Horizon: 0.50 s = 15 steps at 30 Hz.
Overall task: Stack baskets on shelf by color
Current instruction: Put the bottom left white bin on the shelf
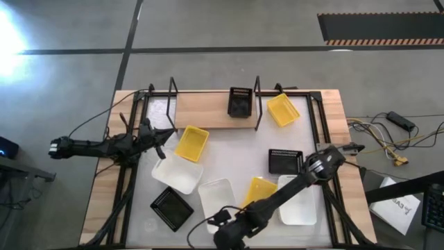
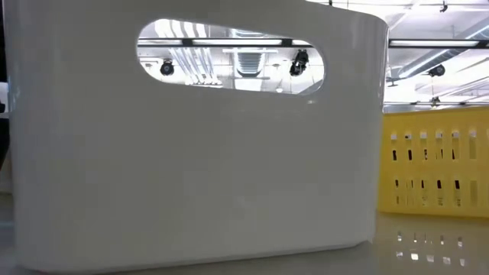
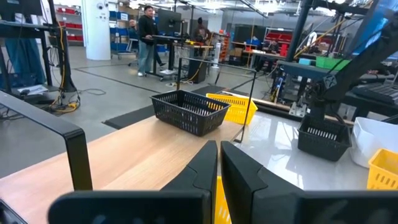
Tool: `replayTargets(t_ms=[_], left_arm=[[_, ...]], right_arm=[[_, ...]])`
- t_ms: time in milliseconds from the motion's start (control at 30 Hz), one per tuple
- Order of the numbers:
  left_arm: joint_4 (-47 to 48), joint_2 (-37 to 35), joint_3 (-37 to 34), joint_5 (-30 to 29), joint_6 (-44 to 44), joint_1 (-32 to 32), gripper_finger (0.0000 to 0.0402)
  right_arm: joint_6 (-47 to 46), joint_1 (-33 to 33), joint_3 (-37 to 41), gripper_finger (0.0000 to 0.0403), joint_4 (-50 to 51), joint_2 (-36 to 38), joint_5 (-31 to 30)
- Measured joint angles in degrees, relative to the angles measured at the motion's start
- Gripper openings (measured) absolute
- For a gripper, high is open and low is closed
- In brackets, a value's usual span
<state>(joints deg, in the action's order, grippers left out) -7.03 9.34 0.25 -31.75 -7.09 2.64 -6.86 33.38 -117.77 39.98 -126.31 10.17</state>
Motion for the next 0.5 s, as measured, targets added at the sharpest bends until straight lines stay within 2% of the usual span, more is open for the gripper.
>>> replayTargets(t_ms=[267,433,500], left_arm=[[0.0,0.0,0.0,0.0,0.0,0.0,0.0004],[0.0,0.0,0.0,0.0,0.0,0.0,0.0004],[0.0,0.0,0.0,0.0,0.0,0.0,0.0004]], right_arm=[[9.9,0.0,-16.7,0.0183,11.0,-7.1,-1.3],[10.1,0.0,-15.8,0.0187,11.4,-5.3,-2.0],[9.7,0.0,-15.8,0.0187,14.2,-4.6,-4.7]])
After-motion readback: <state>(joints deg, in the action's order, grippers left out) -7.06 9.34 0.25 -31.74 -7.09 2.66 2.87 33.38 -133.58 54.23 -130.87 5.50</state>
